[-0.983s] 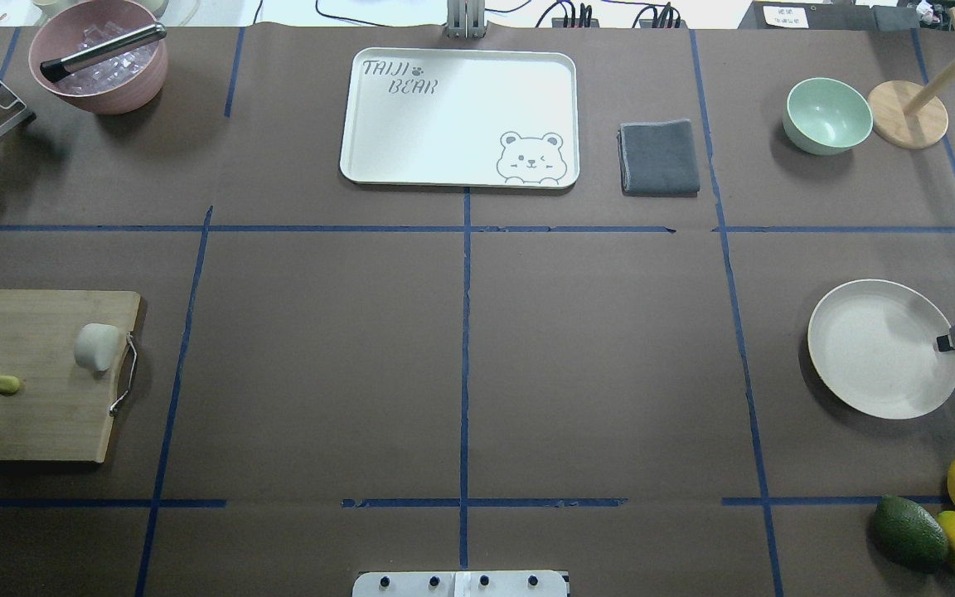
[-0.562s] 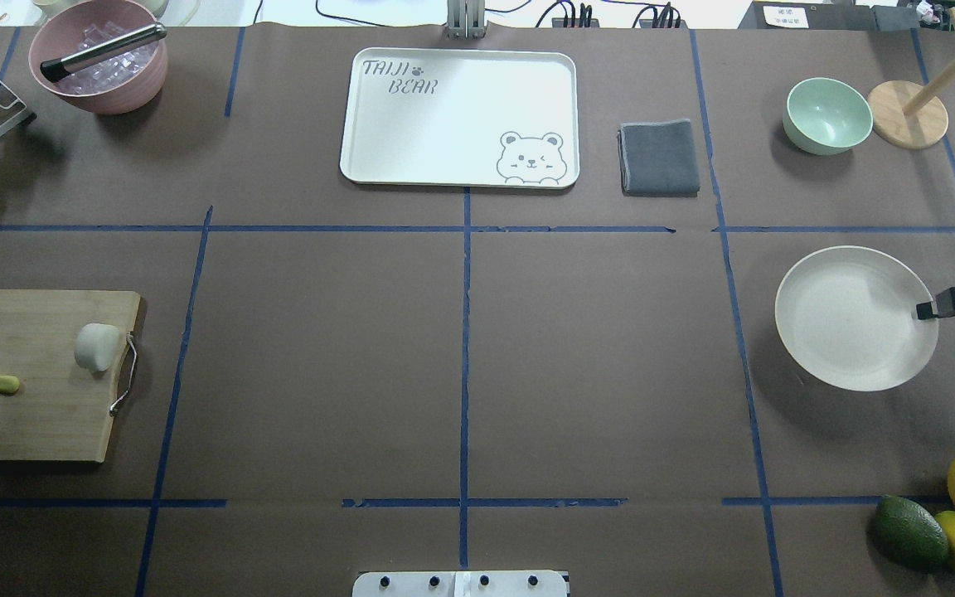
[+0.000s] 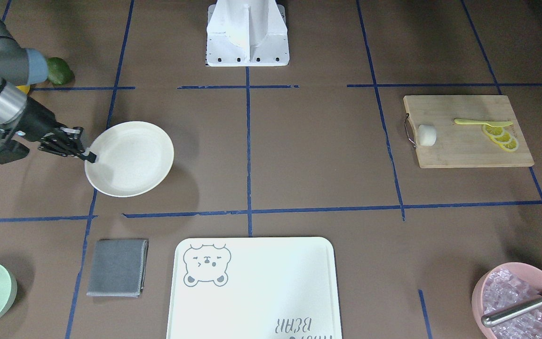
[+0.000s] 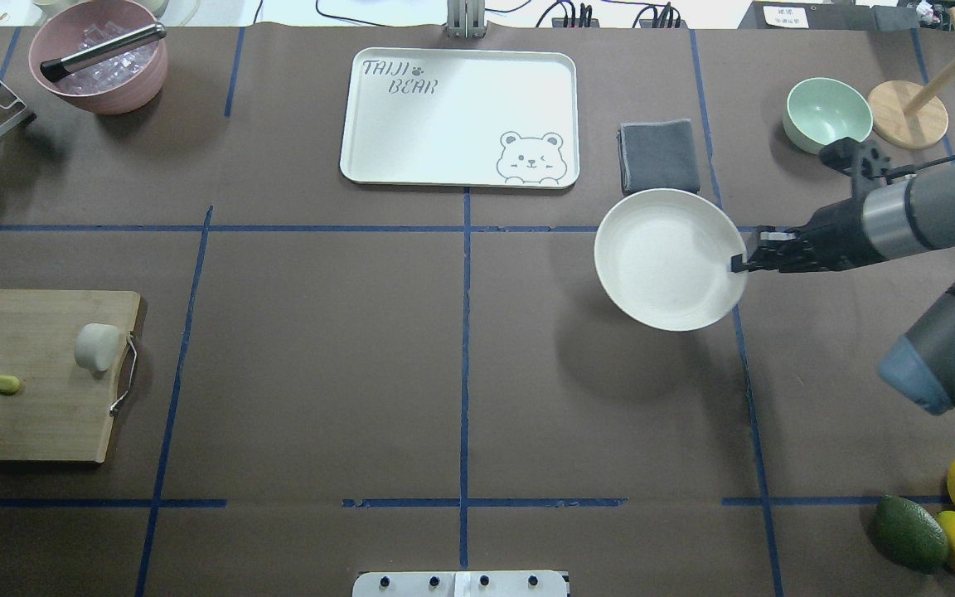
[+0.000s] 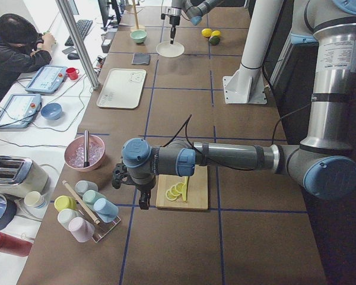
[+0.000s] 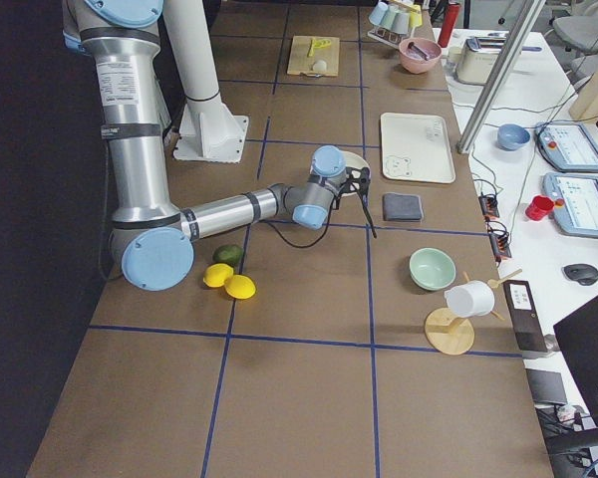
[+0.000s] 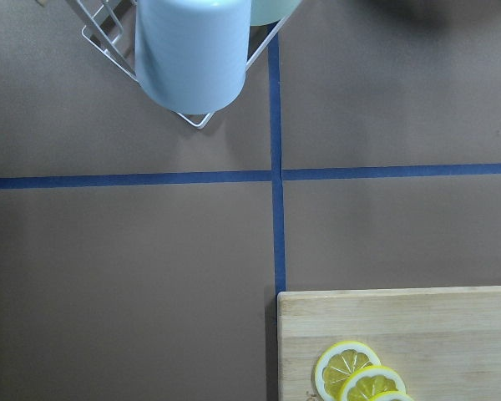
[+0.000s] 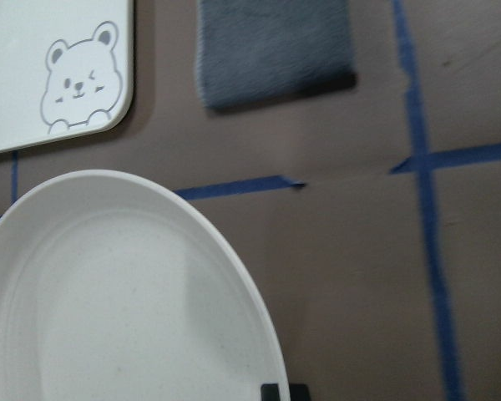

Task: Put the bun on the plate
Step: 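Slide the white plate with the right gripper to the table center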

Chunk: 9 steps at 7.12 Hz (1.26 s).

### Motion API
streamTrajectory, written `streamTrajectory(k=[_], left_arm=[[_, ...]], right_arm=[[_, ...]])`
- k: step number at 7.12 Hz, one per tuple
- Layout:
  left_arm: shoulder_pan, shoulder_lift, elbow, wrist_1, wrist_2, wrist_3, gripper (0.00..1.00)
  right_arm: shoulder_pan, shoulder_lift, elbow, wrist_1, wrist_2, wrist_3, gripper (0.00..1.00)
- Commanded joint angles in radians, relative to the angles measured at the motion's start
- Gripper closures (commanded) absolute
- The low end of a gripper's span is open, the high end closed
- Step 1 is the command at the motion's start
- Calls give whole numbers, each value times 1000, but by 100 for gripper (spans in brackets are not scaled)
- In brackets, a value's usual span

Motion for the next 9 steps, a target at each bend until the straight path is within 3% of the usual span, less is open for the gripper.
streamTrajectory(k=[1,2,4,6,7,8,9], left_arm=[[0,2,2,0,1,0,0],[0,2,2,0,-1,0,0],[0,2,2,0,-1,0,0],[0,2,2,0,-1,0,0],[0,2,0,0,-1,0,0],[0,2,0,0,-1,0,0],[0,0,-1,0,-1,0,0]], right_arm=[[-224,180,-2,-171,-238,155,100],[-286,274,-6,-307,-297,162,100],[-348,333,-52,-329,-369,200,100],[-348,334,-56,-331,-370,202,99],[-348,333,-54,-332,-370,199,83],[-347,333,-52,-332,-365,197,31],[-344,333,-46,-332,-362,196,1]])
